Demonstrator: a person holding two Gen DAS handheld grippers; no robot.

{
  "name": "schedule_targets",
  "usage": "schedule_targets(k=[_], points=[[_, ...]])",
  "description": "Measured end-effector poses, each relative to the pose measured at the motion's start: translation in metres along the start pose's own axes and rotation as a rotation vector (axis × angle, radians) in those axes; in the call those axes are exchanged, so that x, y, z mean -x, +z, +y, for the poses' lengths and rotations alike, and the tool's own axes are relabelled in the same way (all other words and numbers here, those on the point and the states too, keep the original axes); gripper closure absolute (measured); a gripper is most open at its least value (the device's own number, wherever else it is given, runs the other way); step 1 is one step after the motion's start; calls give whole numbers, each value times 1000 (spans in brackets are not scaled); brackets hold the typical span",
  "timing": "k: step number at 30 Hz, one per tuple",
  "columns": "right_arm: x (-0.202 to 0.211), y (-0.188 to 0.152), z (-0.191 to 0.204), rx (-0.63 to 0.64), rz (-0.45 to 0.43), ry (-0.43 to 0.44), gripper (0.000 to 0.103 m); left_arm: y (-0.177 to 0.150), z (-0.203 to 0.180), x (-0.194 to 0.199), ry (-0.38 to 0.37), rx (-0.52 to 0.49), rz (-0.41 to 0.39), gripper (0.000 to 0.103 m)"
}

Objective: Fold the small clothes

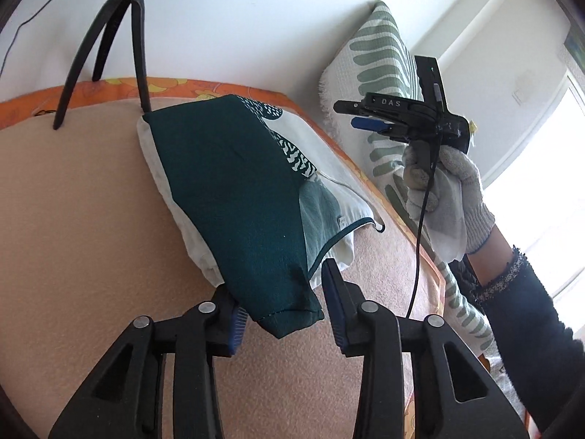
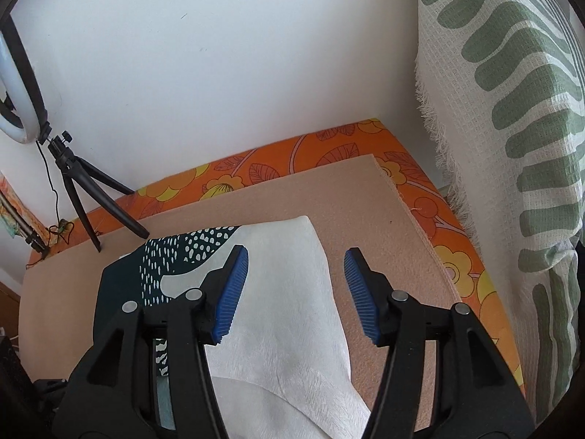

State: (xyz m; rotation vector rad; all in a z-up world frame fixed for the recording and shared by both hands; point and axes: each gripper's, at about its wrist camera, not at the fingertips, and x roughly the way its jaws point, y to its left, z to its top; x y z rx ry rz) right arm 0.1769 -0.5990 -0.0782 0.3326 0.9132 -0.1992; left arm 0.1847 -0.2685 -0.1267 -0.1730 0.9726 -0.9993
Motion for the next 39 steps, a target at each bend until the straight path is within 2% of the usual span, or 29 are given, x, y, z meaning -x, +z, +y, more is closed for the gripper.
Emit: schedule_targets(k=[3, 7, 12, 16, 17, 20, 22, 23, 27, 29, 32, 35, 38, 39], points=[[13, -18, 17, 29, -11, 41, 45, 20, 25, 11, 41, 34, -63, 52], [24, -38, 46, 78, -19, 91, 45, 48, 64, 12, 22, 189, -114, 52], [23, -51, 75, 144, -4, 119, 45, 80, 98, -28, 1, 309, -109, 52], [18, -60, 84, 181, 9, 112, 45, 90, 107, -52, -13, 335, -101, 55], [17, -62, 84, 181, 12, 120, 45, 91, 109, -59, -28, 348, -91, 58], [13, -66, 85, 188, 11, 126, 45, 95, 112, -71, -2, 374, -74, 98], [10, -68, 89, 199, 14, 142, 45, 99, 106, -71, 6, 343, -95, 100], [8, -69, 91, 213, 17, 141, 45, 101, 99, -68, 47, 298, -112, 100], [-7, -75, 99, 273, 58, 69, 45, 107, 82, -62, 291, 124, -164, 101], [-16, -79, 97, 272, 92, 44, 45, 106, 81, -62, 371, 79, -173, 101], [-20, -82, 89, 247, 113, 29, 45, 105, 83, -60, 400, 61, -154, 101], [-8, -82, 81, 195, 100, 50, 45, 101, 79, -51, 385, 40, -143, 100], [9, -83, 78, 158, 73, 52, 45, 95, 68, -36, 375, 5, -145, 91], [16, -83, 78, 145, 64, 54, 45, 93, 64, -31, 372, -7, -149, 91]])
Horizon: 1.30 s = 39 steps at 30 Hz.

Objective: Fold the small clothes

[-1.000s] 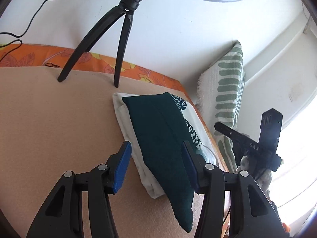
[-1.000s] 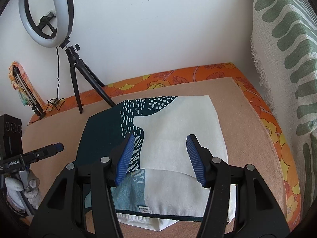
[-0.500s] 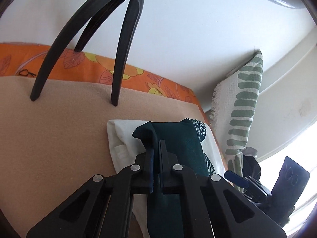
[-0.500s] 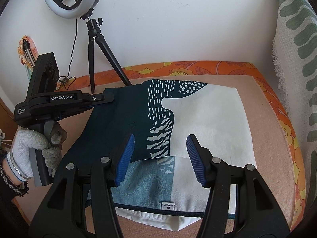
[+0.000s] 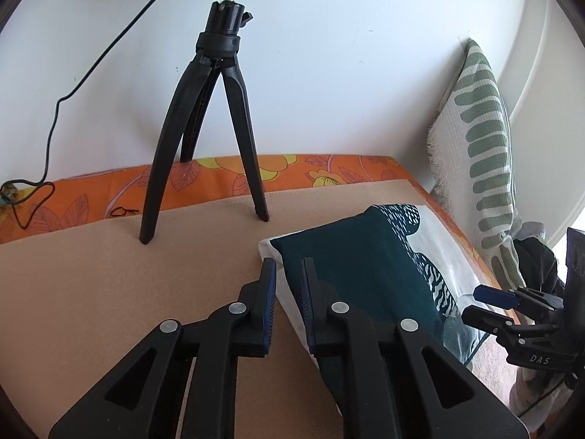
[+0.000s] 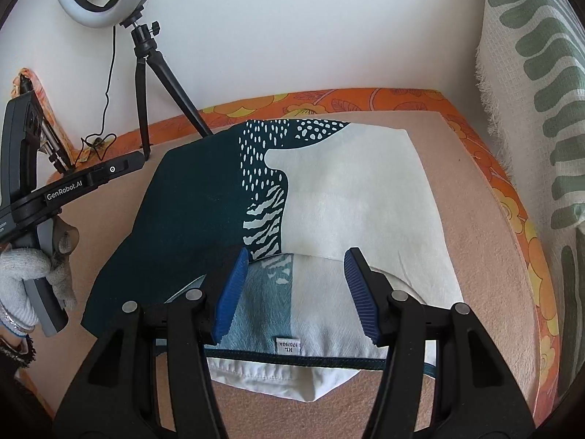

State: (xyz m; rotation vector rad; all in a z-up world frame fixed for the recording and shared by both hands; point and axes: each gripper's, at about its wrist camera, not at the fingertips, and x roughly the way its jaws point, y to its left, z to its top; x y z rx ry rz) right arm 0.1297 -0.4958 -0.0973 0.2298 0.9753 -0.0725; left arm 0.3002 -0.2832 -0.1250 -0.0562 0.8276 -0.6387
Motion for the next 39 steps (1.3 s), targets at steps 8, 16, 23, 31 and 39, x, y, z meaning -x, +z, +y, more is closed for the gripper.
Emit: schedule_targets(k=[8, 16, 23, 31, 39], points=[[56, -25, 11, -52, -47, -31, 45, -16, -24, 65, 19, -70, -43, 41], [115, -55, 31, -88, -102, -93, 32, -43, -47, 136, -7, -148, -89, 33], [155, -82, 57, -58, -138, -167, 24, -73, -71, 184, -19, -229, -109, 25], [192, -110, 79, -44, -208, -217, 14, -107, -84, 225, -6, -248, -107, 22], [202, -134, 92, -56, -251, -235, 6, -137, -85, 248, 42, -251, -94, 17]])
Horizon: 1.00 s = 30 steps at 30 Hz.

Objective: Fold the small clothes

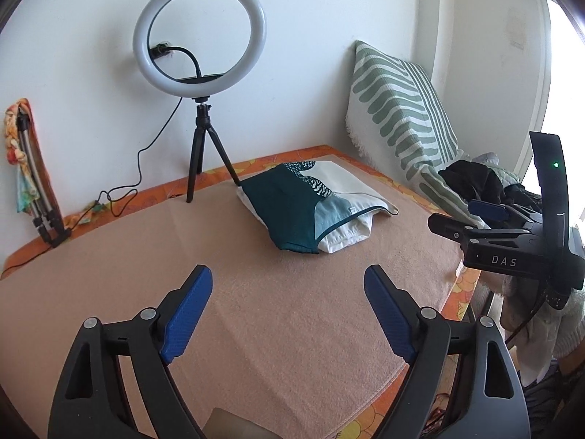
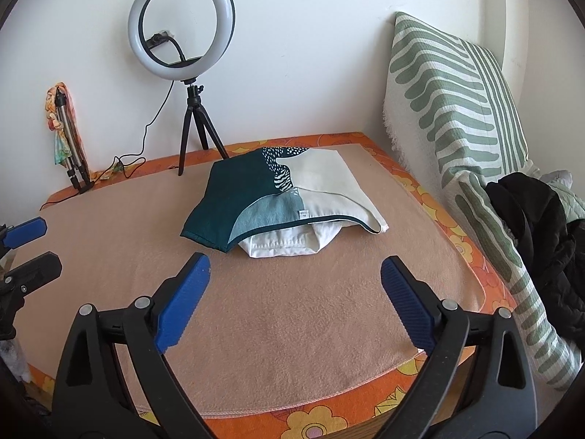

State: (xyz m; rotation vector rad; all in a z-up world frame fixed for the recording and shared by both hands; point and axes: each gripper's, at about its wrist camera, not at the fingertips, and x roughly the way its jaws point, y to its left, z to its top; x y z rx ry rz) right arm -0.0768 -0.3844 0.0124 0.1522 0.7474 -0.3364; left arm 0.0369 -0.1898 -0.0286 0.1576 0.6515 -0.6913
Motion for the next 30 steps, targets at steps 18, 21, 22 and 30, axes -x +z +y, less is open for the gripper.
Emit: schedule_targets(k=[18, 21, 22, 30], points=[[6, -18, 6, -21, -58, -19, 3, -29, 0, 13, 94, -26, 3, 3], [8, -18, 6, -18, -73, -26, 1, -30, -1, 16, 125, -34, 0, 3], [9, -17, 6, -18, -75, -26, 0, -31, -1, 18, 130, -35, -1, 3], [9, -17, 2, -34, -72, -26, 0, -33, -2, 26, 152, -47, -25, 1]])
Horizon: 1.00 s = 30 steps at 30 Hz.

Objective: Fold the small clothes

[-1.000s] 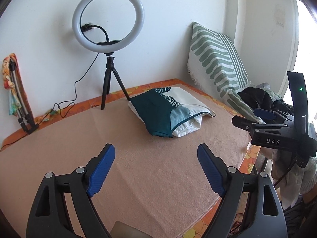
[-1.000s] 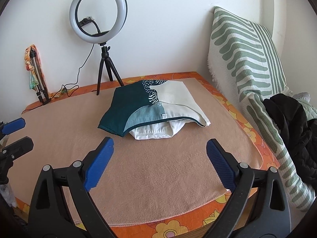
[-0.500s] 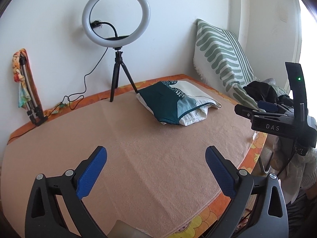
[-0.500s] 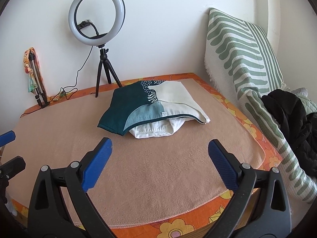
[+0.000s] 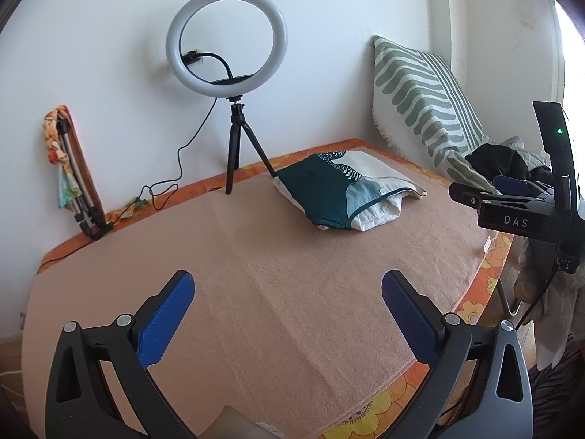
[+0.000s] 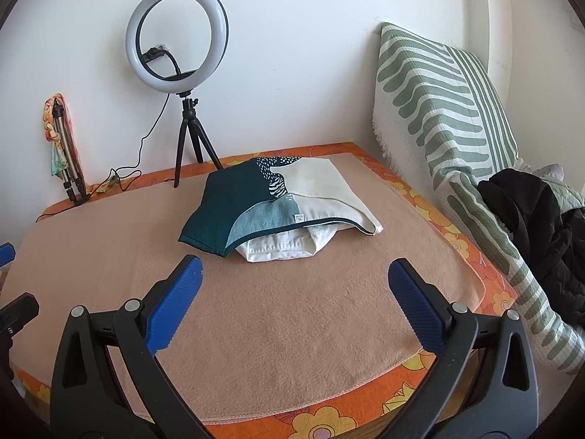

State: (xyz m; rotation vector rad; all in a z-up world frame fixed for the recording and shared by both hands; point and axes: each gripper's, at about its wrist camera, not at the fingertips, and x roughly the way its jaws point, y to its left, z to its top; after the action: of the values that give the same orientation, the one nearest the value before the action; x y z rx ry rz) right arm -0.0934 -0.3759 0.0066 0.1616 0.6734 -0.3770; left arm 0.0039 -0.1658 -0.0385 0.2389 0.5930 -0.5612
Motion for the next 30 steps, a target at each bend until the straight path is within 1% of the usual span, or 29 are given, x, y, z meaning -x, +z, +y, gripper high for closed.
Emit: schedule_targets(k=[30], points=[[0, -1, -1, -13, -1, -11, 0, 1, -2, 3, 9, -16, -12, 1]])
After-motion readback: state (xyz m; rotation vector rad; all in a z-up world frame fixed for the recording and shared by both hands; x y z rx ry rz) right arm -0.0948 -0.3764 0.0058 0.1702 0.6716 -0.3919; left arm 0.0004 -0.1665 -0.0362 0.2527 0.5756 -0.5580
